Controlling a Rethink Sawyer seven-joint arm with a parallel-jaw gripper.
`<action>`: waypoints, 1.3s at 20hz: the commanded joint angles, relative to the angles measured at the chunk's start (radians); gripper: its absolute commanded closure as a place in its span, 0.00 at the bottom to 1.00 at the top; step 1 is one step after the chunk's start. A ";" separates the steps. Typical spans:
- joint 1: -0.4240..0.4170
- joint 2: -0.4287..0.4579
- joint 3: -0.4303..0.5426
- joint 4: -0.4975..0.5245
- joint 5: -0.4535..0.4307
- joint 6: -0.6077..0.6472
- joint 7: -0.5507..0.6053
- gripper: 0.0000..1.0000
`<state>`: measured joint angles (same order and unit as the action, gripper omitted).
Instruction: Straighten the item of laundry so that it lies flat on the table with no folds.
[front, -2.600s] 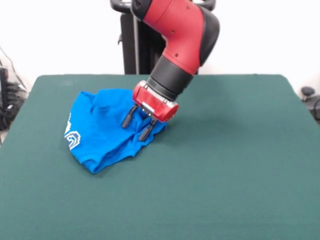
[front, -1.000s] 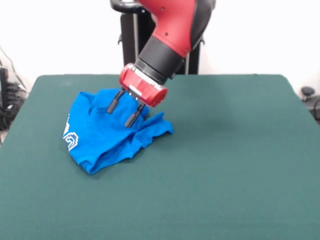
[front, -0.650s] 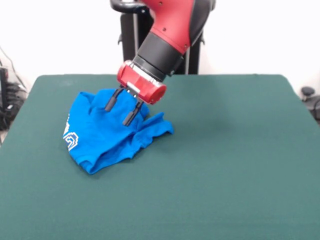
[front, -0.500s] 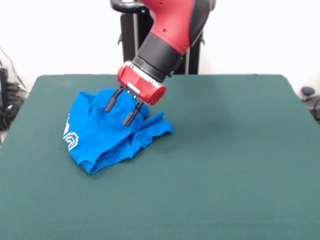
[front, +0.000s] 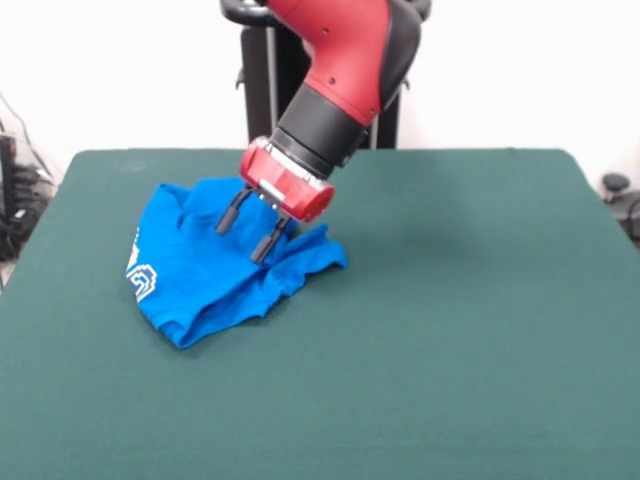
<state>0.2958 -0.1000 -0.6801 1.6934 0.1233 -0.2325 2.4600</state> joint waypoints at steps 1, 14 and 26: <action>0.068 0.132 0.073 -0.034 0.115 -0.068 0.134 0.00; 0.071 0.131 0.084 -0.016 0.143 -0.086 0.125 0.00; 0.043 0.024 0.131 0.015 0.095 -0.020 0.117 1.00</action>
<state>0.3597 0.0144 -0.7058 1.6954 0.2331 -0.2971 2.4600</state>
